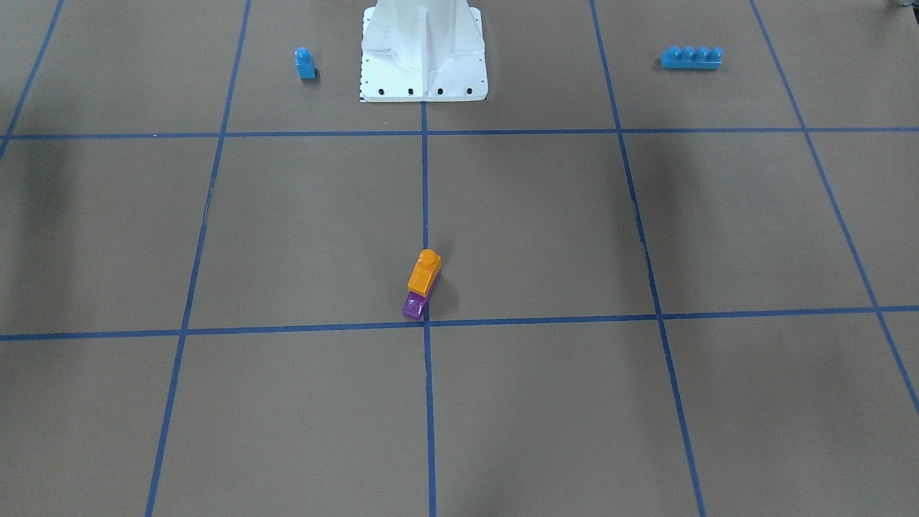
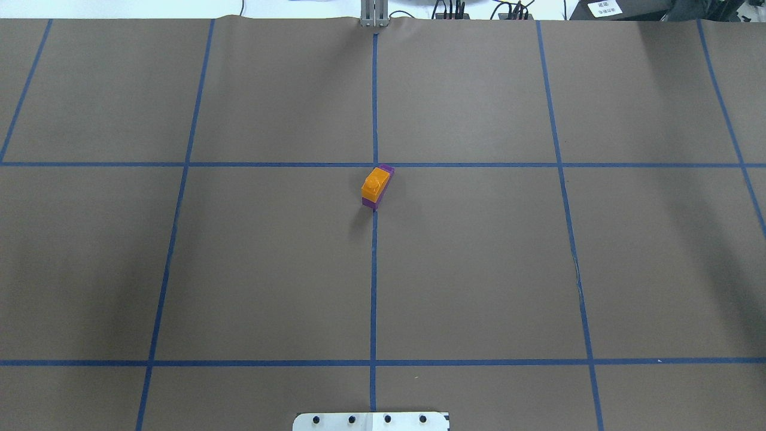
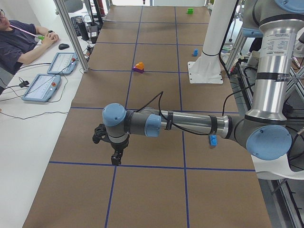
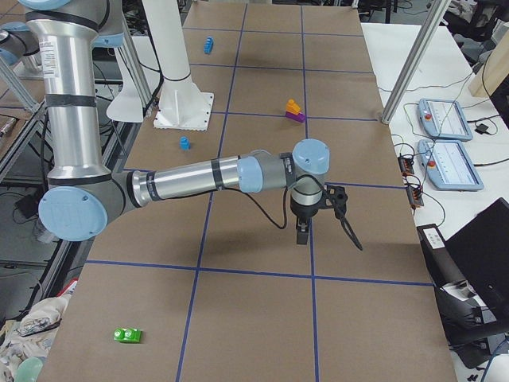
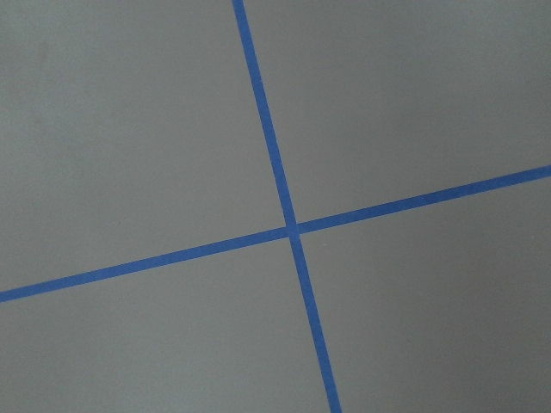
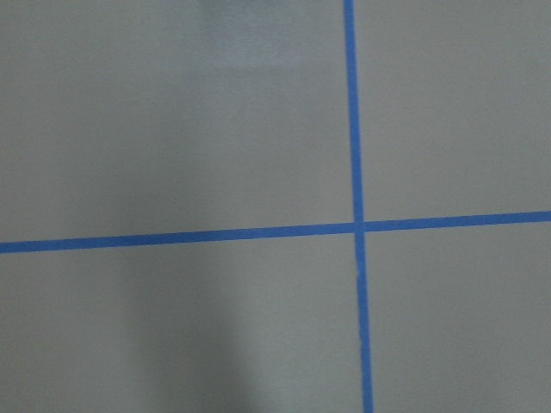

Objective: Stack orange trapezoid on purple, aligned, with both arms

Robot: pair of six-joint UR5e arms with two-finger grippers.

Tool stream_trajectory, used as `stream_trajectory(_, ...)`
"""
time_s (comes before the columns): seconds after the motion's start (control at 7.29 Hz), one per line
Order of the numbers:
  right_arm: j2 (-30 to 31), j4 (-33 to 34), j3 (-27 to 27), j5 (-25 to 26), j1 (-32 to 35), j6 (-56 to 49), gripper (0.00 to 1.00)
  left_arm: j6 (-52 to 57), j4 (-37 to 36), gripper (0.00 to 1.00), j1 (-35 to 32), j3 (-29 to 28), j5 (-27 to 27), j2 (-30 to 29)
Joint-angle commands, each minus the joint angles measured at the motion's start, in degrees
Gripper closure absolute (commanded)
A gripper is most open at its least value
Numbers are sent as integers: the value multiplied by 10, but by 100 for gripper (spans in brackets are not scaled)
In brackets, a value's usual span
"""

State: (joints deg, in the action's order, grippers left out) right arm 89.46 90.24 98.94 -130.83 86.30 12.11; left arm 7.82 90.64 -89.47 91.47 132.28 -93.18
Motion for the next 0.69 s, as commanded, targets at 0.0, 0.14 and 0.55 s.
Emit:
stream_trajectory(0.0, 34, -39, -19, -5, 15, -36, 0, 0, -2, 0, -1, -3, -5, 3)
stream_trajectory(0.14, 40, -39, -19, -10, 15, -36, 0, -1, -5, 0, -1, -3, -4, 4)
stream_trajectory(0.55, 48, -34, -19, -54, 15, -28, 1, 0, -4, 0, -2, 2, -1, 34)
